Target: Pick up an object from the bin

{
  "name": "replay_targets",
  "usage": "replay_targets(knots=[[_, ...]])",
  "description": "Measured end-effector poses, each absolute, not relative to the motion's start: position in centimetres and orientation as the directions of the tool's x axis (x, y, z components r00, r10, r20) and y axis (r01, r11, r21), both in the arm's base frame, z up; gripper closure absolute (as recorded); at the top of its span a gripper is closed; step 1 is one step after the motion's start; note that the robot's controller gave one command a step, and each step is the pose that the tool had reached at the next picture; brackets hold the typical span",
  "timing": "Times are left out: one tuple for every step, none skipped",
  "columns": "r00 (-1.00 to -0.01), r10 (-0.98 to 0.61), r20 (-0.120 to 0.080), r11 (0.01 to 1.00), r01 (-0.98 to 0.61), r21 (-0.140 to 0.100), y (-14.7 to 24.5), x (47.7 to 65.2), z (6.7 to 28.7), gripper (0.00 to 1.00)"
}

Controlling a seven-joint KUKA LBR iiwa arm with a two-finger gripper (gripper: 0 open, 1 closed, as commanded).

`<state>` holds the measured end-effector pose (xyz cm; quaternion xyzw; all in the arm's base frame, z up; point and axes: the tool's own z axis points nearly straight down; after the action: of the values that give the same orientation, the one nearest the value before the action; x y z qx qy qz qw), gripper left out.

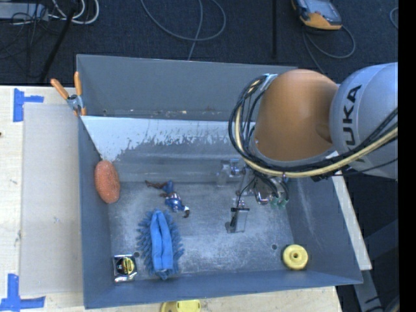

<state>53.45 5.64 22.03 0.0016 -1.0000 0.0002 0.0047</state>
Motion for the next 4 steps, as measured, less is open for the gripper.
replay_targets(knots=[[-1.000,-0.002,0.001,1.000,-0.002,0.000,5.6,53.6,22.4,0.00],[-0.999,-0.033,-0.009,0.999,-0.033,0.000,8.2,55.5,18.6,0.00],[-1.000,-0.024,0.004,1.000,-0.024,0.001,9.8,53.4,14.8,0.00],[-0.999,-0.050,0.002,0.999,-0.050,0.000,11.3,57.2,14.3,0.00]])
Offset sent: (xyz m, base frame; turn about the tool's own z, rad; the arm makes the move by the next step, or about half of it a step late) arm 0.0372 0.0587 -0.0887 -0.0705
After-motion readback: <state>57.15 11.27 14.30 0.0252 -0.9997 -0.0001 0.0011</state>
